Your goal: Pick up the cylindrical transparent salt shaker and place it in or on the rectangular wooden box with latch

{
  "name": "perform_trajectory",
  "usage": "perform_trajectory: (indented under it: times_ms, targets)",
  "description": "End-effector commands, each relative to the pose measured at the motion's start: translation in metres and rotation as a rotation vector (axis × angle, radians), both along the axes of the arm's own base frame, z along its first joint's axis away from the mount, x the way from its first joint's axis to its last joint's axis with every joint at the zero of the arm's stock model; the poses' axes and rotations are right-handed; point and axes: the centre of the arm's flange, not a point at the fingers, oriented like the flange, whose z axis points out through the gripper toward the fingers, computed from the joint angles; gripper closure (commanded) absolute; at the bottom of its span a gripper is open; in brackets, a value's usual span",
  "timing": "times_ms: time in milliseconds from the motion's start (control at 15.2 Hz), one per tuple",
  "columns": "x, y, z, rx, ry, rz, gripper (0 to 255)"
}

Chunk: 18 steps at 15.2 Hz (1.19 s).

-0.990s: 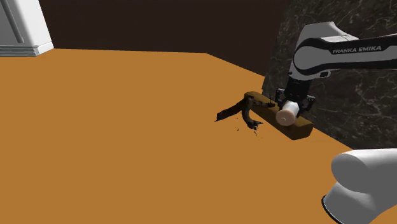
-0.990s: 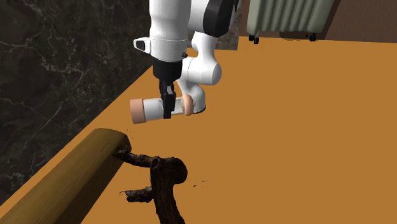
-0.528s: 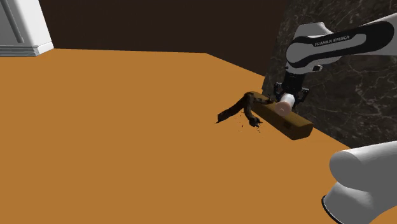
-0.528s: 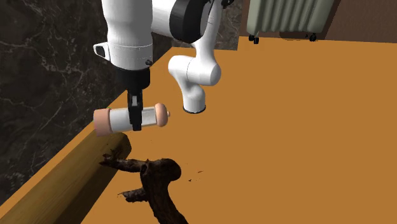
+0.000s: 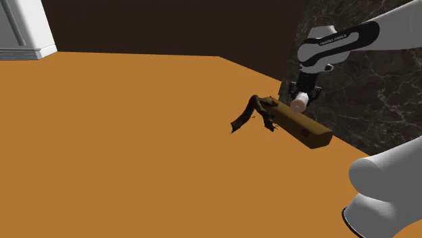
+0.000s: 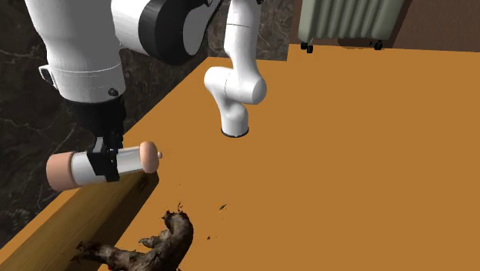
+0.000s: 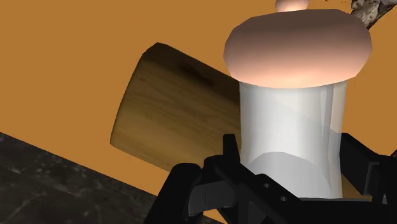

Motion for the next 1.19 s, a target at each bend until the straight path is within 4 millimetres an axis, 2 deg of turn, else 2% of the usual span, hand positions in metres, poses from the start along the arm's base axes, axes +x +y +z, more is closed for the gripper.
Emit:
perform_trajectory:
  times_ms: [0,528,1122]
  targets:
    - [0.013,-0.024,0.000,-0.001,0.000,0.000,255]
    - [0.070,-0.116,0.000,-0.001,0.000,0.000,255]
    - [0.070,-0.116,-0.048,-0.001,0.000,0.000,255]
